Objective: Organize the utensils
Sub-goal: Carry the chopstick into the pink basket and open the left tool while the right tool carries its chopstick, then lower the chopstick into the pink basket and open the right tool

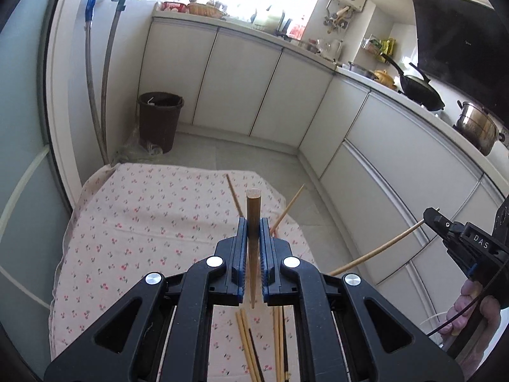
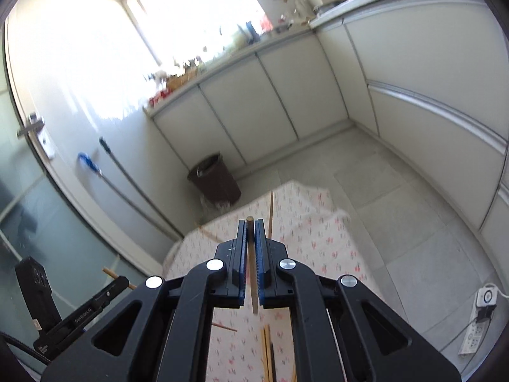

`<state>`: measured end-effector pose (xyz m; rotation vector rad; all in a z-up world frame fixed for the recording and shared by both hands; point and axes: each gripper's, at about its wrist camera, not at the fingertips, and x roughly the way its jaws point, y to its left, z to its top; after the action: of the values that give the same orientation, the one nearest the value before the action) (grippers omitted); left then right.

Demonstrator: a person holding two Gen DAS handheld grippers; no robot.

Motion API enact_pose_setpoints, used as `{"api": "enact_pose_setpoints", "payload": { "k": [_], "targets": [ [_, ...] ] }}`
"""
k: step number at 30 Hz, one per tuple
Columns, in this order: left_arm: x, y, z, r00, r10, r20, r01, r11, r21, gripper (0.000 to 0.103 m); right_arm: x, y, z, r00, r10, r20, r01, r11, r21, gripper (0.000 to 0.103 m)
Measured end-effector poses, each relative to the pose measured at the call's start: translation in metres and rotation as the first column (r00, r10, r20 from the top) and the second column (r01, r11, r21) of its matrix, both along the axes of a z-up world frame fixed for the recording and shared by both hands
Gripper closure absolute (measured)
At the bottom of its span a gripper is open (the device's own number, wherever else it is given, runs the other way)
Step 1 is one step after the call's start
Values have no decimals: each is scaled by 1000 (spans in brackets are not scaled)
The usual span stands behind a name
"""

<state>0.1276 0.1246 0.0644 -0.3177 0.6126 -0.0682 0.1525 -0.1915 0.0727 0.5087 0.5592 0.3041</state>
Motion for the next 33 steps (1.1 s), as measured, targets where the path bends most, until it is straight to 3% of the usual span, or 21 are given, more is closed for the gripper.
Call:
{"api": "enact_pose_setpoints", "payload": {
  "k": [6,13,16,24,33],
  "targets": [
    [45,-10,20,997,43,71,-43,999,2,96,33,-20,15,998,-50,31,48,996,69,98],
    [89,-29,-7,996,51,72,-54,998,45,94,66,-23,-6,997,-67,-26,69,994,84,98],
    [98,-27,-28,998,41,56,-44,998,43,72,72,-21,-15,997,-68,-46,71,994,83,98],
    [67,14,-17,987,152,50,-148,986,-73,67,79,-5,-18,996,-72,-43,75,996,58,98],
    [68,18,-19,990,143,14,-142,989,-39,63,102,28,-37,995,-51,-80,55,997,51,98]
  ]
}}
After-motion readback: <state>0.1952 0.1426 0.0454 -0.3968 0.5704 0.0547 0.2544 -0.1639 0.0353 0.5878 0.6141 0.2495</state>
